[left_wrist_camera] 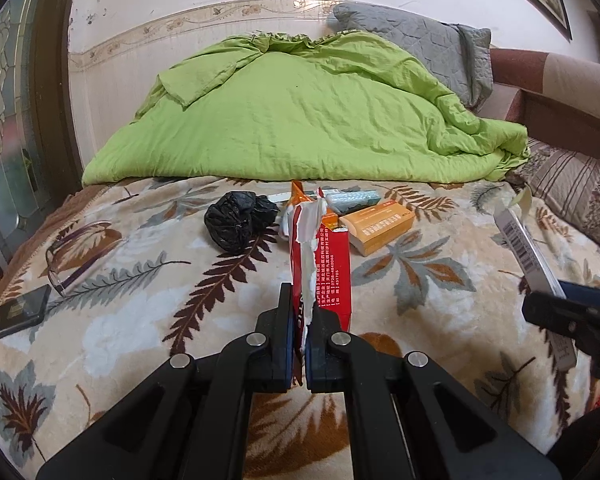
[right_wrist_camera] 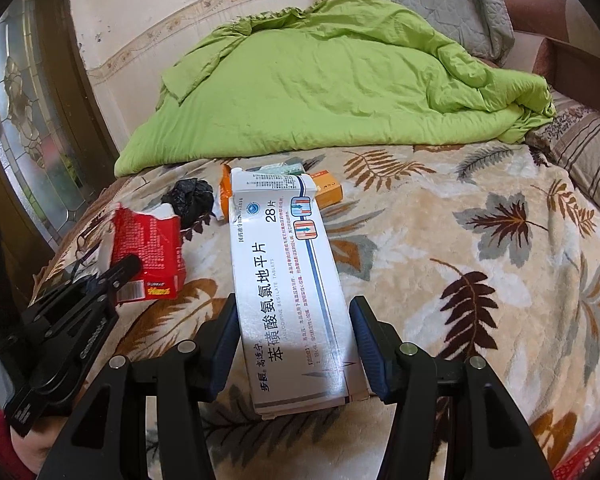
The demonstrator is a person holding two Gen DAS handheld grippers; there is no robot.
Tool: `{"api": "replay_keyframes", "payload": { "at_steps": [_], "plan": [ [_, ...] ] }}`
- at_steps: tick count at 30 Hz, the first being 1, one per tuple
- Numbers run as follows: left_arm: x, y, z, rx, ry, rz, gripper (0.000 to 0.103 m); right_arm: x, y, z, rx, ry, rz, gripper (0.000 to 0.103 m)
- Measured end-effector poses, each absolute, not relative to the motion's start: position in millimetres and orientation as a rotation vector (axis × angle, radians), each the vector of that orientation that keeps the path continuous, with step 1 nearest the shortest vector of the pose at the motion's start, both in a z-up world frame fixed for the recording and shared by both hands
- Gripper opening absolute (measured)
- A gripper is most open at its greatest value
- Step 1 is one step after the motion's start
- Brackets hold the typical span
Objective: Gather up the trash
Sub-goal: 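Lift the medicine box and carry both items toward the red basket, then open both grippers over the red basket to drop the box and wrapper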
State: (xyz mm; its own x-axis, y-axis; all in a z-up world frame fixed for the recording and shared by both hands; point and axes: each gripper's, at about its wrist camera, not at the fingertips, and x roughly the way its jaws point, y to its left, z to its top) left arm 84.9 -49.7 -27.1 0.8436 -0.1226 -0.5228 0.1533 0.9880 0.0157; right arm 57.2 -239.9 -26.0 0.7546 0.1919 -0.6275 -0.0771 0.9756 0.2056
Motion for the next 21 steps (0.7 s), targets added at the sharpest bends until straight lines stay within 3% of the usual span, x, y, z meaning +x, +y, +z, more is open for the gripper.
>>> {"api": "replay_keyframes", "payload": {
  "at_steps": [10,21],
  "plan": [
    [59,-64,-13,0.034,0.539,-0.264,0.003,18,-260,-21,0.231,0.722,0.15,0.059],
    [22,-125,13,0.045,0.534,-0.483,0.003,-33,-343,-13,0.365,0.717,-0.004,0.059]
  ]
}}
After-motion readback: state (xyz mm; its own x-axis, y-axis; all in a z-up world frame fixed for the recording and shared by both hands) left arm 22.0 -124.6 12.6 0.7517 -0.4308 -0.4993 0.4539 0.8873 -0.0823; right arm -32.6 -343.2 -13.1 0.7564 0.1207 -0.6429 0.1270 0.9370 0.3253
